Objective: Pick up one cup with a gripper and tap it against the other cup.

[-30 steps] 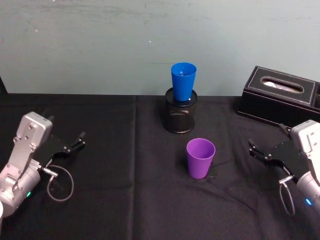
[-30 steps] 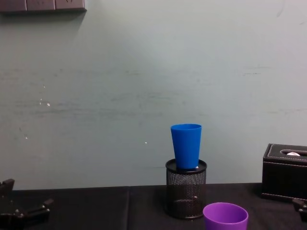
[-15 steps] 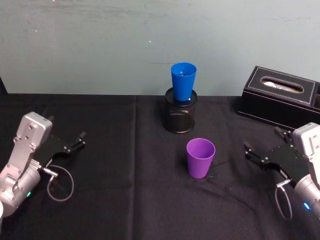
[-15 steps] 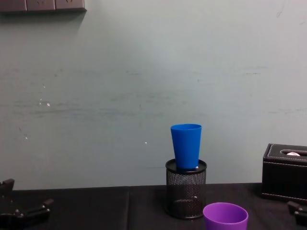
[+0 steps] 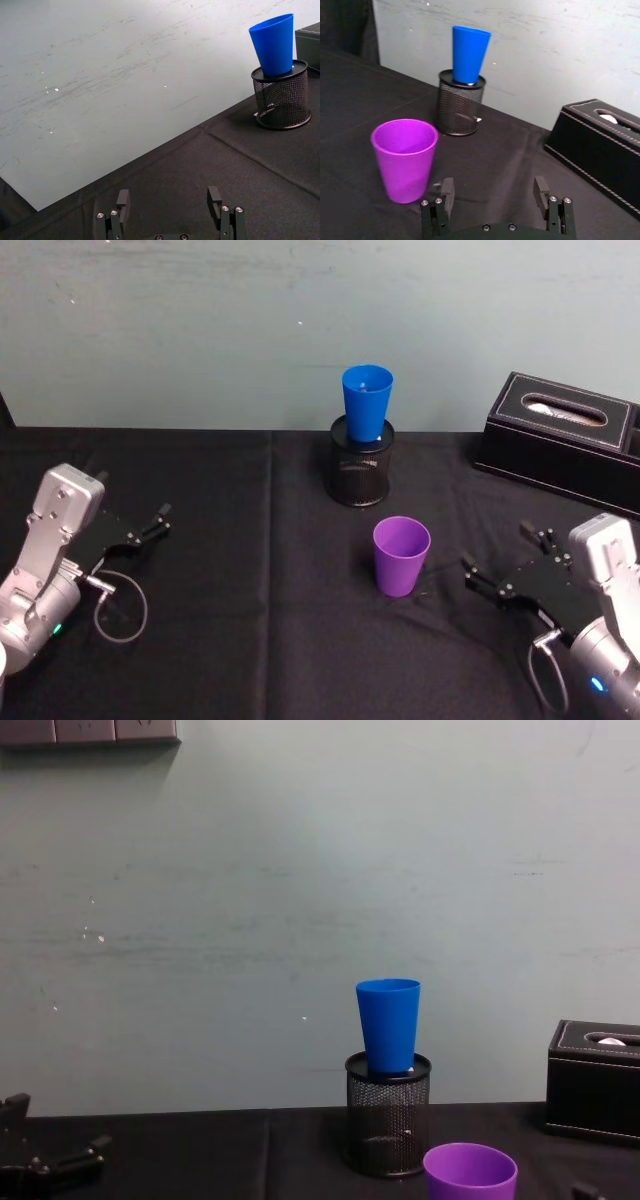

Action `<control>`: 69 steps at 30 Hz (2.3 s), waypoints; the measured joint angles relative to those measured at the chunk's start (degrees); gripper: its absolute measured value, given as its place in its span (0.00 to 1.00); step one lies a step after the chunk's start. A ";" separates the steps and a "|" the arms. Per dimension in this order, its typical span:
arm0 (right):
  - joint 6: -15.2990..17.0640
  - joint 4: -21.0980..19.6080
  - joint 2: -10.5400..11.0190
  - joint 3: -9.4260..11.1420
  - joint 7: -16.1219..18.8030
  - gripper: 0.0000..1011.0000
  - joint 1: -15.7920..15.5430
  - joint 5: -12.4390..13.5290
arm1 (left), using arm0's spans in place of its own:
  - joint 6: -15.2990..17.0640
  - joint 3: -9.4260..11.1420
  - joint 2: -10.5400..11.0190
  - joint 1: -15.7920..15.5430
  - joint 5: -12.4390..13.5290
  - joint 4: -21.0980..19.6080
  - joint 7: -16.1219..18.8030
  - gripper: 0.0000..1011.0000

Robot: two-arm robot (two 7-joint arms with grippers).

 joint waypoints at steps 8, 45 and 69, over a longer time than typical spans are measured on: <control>0.05 -0.45 -1.09 -0.26 1.60 0.99 -1.12 -0.37 | 0.00 0.00 0.00 0.00 0.00 0.00 0.00 1.00; -0.94 4.23 -10.45 0.45 9.84 0.99 1.05 0.44 | 0.00 0.00 0.00 0.00 0.00 0.00 0.00 1.00; -1.69 10.44 -14.82 2.08 13.29 0.99 4.72 -1.61 | 0.00 0.00 0.00 0.00 0.00 0.00 0.00 1.00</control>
